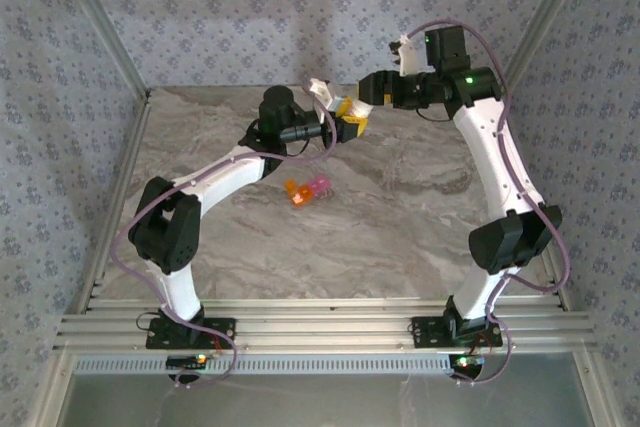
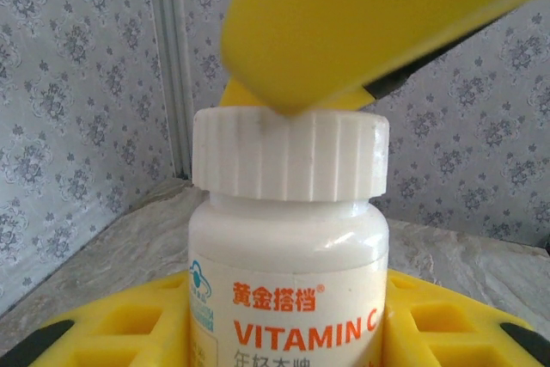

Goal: Sort the pills into containers

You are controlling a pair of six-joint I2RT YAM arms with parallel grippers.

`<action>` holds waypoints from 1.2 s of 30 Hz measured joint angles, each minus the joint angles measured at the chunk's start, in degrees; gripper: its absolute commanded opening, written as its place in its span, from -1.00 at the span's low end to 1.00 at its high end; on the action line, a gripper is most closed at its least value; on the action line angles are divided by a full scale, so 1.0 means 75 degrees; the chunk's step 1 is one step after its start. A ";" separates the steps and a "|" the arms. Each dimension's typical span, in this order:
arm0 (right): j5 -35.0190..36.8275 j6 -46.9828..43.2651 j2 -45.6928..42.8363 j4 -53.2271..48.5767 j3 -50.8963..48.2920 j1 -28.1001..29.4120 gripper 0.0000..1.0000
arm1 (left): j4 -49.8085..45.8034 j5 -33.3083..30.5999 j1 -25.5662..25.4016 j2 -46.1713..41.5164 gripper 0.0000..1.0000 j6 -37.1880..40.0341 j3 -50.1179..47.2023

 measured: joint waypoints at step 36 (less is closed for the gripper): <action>0.3185 0.3832 -0.0740 0.0361 -0.0909 0.0892 0.53 | -0.0052 -0.0589 -0.0017 0.0000 -1.00 0.0353 -0.0280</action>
